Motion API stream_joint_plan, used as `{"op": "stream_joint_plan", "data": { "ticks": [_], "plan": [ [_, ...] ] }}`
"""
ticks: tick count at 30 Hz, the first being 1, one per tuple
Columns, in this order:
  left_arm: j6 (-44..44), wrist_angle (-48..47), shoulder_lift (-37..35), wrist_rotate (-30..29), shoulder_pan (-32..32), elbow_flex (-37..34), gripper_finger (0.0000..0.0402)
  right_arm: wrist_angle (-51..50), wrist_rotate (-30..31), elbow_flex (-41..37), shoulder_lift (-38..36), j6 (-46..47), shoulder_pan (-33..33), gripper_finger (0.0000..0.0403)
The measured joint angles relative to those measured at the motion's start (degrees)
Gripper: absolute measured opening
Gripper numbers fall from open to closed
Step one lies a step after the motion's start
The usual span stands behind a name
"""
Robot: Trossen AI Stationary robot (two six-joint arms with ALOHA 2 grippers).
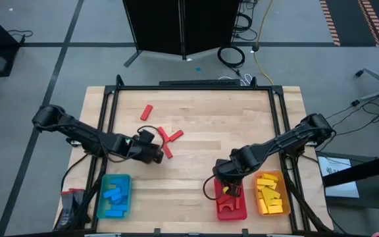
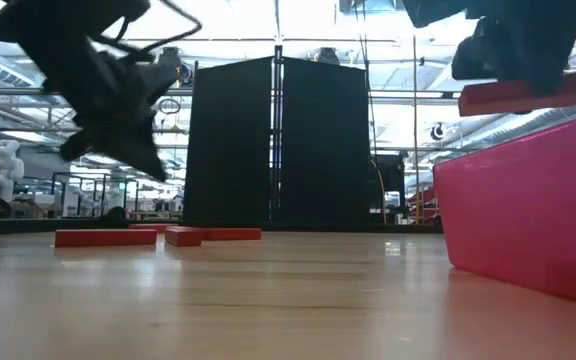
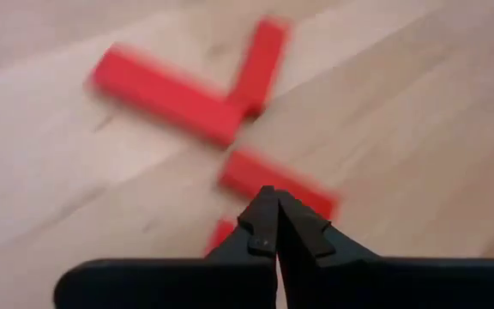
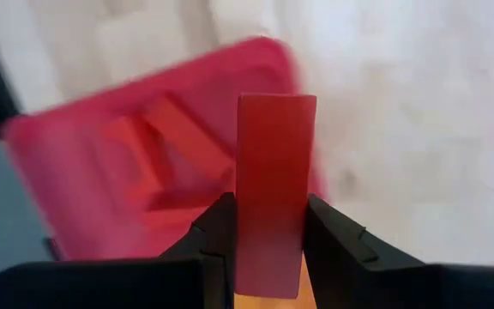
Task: Sort blocks
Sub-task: Put the red block into the red bin
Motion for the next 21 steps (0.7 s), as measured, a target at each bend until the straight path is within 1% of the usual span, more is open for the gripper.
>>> {"op": "stream_joint_plan", "data": {
  "ticks": [2, 5, 10, 11, 13, 16, 18, 21],
  "plan": [
    [3.3, 2.4, -0.7, 0.1, 0.8, 0.2, 0.0, 3.9, -1.4, -1.6, 0.0, 1.5, 0.8, 0.0081],
    [3.7, 1.7, -1.1, 1.3, 1.6, 0.1, 0.0, 8.9, -2.3, -3.7, 0.0, 4.2, 2.2, 0.0081],
    [5.3, 1.5, -1.1, 3.4, 1.7, 0.1, 0.0, 11.9, -1.1, -4.4, 0.0, 7.4, 4.2, 0.0081],
    [5.5, 1.4, -1.1, 3.4, 1.7, 0.1, 0.0, 12.0, -0.2, -4.4, 0.0, 7.8, 4.6, 0.009],
    [6.5, 1.5, -1.1, 3.5, 1.7, 0.1, 0.0003, 12.4, 0.8, -4.4, 0.0, 9.1, 5.0, 0.0131],
    [6.7, 1.4, -1.1, 4.1, 1.7, 0.1, 0.0015, 12.4, 0.8, -4.4, 0.0, 11.2, 5.2, 0.0212],
    [6.7, 1.4, -1.1, 4.4, 1.7, 0.1, 0.0024, 12.4, 0.8, -4.4, 0.0, 12.3, 5.1, 0.026],
    [7.5, 1.0, -1.9, 4.7, 2.1, 0.1, 0.0032, 12.4, 0.8, -4.4, 0.0, 13.5, 5.1, 0.0304]
  ]
}}
